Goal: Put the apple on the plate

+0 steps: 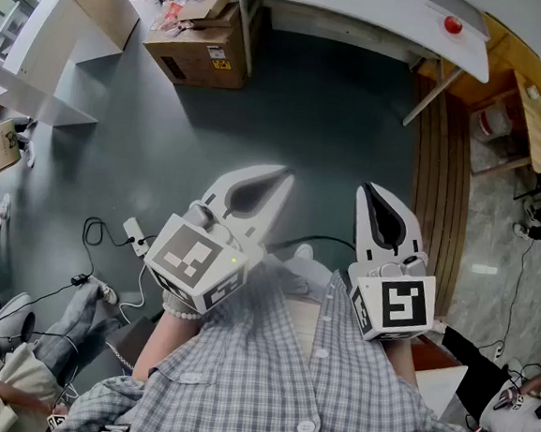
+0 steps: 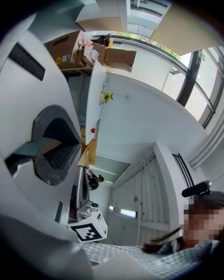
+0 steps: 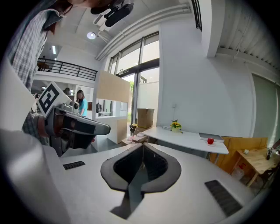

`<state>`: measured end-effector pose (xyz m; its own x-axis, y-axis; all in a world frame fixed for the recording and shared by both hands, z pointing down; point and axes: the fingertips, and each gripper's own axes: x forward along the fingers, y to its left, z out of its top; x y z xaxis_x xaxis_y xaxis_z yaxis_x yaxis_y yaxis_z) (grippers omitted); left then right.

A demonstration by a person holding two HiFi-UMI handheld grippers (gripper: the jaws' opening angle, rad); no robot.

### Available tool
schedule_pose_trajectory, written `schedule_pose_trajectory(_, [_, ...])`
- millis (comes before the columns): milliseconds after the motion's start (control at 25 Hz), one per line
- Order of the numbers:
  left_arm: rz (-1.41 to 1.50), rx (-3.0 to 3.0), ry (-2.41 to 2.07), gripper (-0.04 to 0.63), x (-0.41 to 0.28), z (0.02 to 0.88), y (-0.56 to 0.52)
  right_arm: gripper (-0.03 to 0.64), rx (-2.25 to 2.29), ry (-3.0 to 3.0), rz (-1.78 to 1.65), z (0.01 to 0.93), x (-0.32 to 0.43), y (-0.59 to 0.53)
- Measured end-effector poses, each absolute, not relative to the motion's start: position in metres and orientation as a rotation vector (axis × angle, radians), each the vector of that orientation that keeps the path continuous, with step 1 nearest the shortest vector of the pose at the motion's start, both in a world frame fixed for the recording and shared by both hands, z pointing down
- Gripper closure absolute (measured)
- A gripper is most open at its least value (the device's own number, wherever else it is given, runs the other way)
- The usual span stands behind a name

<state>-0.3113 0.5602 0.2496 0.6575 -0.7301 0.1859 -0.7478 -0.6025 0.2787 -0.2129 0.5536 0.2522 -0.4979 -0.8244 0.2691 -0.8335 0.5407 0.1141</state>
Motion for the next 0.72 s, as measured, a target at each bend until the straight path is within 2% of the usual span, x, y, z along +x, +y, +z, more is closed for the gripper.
schedule_pose_trajectory(720, [0.102, 2.532, -1.231, 0.586, -0.269, 0.247, 0.546, 0.594, 1.445, -2.547, 0.132, 0.249, -0.154, 0.531])
